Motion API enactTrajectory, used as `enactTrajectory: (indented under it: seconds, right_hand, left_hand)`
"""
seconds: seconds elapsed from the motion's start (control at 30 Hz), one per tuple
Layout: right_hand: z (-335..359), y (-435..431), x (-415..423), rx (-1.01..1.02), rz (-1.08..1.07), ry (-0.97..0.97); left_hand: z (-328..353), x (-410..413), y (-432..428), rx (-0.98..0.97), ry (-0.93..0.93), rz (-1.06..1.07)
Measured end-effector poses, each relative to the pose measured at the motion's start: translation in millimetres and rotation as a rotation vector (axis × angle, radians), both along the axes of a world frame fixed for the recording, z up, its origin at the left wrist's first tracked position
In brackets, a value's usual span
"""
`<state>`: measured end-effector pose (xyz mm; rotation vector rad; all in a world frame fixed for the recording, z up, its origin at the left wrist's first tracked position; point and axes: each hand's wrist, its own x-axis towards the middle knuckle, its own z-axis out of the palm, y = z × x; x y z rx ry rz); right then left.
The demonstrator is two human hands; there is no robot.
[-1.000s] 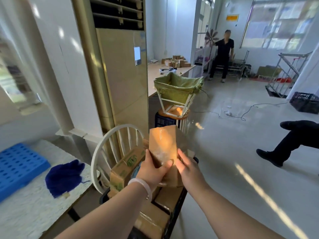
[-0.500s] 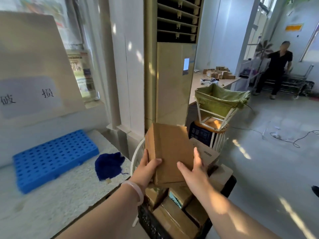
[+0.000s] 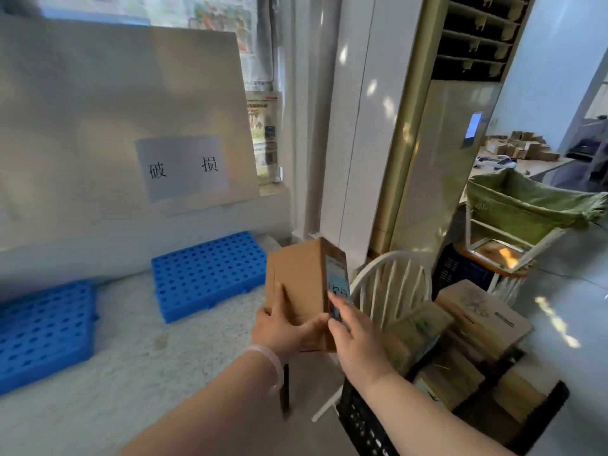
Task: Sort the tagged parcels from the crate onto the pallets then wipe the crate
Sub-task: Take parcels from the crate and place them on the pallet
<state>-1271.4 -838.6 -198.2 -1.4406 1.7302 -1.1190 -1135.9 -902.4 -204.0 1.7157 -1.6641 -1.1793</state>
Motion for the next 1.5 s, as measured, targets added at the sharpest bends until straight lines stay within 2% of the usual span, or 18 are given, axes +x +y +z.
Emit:
enactTrajectory:
  seconds: [0.2,0.33,0.4,0.5,0.57,0.8,1.07,1.5]
  right_hand:
    - [0.4,-29.1,71.7,-0.113,0.175,0.223]
    - [-2.8,-51.3,105.3,-0.128,0.094,0.296]
    - [-0.4,-59.5,122.6,-0.037,0.088,0.231]
    - [2.4,-69.8,158.5,0.076,0.181,-0.049]
    - [1.3,-75.8,186.2,0.083,0.215,-0.11]
    - [-15.8,-99.2,268.2,0.09,0.313,-0.053]
    - [-27.2,-133.4,337.4,0.103,0.436,-0.028]
    - [-45.8,-236.8,446.5,0.144,0.771,0.043]
  left_hand:
    - [-1.0,82.7,-21.9,0.085,0.119,0.096]
    - [2.9,136.6,-24.8,0.121,0.326,0.102]
    - [5.5,158.8,-25.8,0.134,0.439,0.11]
    - [2.9,190.7,-31.3,0.145,0.504,0.117]
    - [-3.9,213.6,-36.0,0.093,0.473,0.135]
    - [-14.2,294.9,-32.0,-0.117,0.357,0.107]
    - [-27.2,362.0,-42.6,-0.206,0.2,0.15]
    - [-39.1,463.4,-97.6,-0.135,0.015,0.355]
